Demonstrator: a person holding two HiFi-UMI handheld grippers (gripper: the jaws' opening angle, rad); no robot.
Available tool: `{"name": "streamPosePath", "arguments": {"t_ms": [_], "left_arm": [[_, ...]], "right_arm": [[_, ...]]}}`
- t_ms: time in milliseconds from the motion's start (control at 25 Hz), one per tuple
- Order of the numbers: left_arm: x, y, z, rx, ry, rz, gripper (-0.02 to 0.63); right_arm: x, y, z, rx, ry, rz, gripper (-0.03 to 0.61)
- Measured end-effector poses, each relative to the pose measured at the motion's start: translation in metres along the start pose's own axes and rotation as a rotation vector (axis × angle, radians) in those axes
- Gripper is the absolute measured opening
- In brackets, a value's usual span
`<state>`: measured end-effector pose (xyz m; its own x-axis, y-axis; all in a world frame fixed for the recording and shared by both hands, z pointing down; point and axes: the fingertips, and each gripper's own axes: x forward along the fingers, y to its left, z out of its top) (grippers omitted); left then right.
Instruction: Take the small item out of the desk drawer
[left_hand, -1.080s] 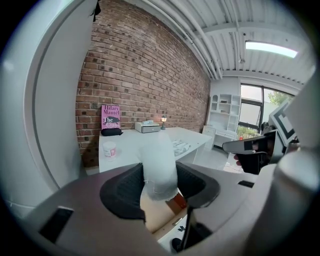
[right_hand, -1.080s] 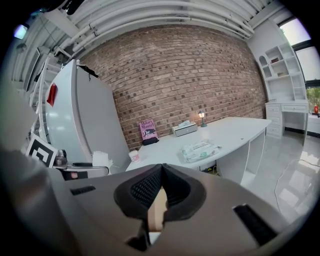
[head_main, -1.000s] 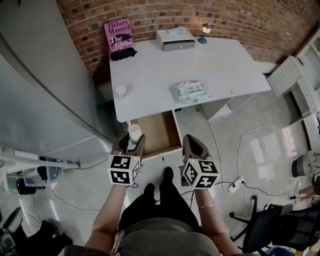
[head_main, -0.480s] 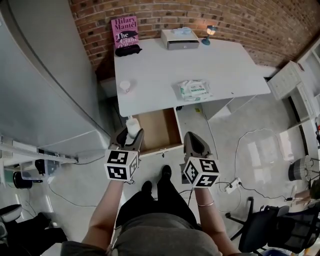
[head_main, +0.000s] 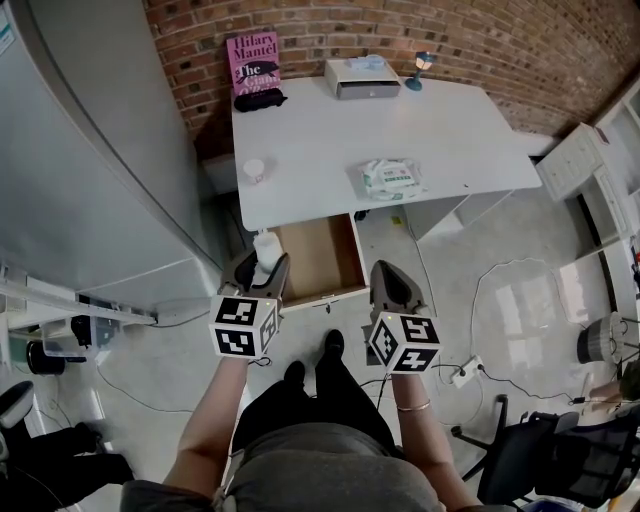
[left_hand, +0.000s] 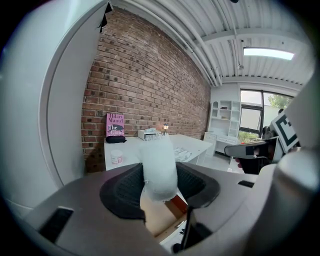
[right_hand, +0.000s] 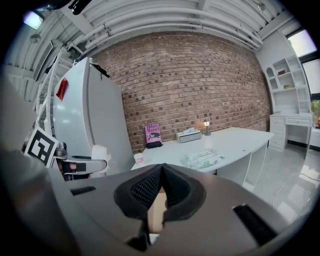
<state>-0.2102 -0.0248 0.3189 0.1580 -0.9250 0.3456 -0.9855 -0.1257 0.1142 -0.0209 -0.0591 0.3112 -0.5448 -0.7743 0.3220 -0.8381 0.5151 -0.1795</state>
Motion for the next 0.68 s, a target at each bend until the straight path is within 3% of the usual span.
{"name": "streamPosePath", "arguments": {"t_ms": [680], "left_arm": [[-0.004, 0.007, -0.002, -0.009, 0.009, 0.007, 0.202]], "right_arm": [[0.002, 0.005, -0.004, -0.012, 0.016, -0.003, 0.002]]}}
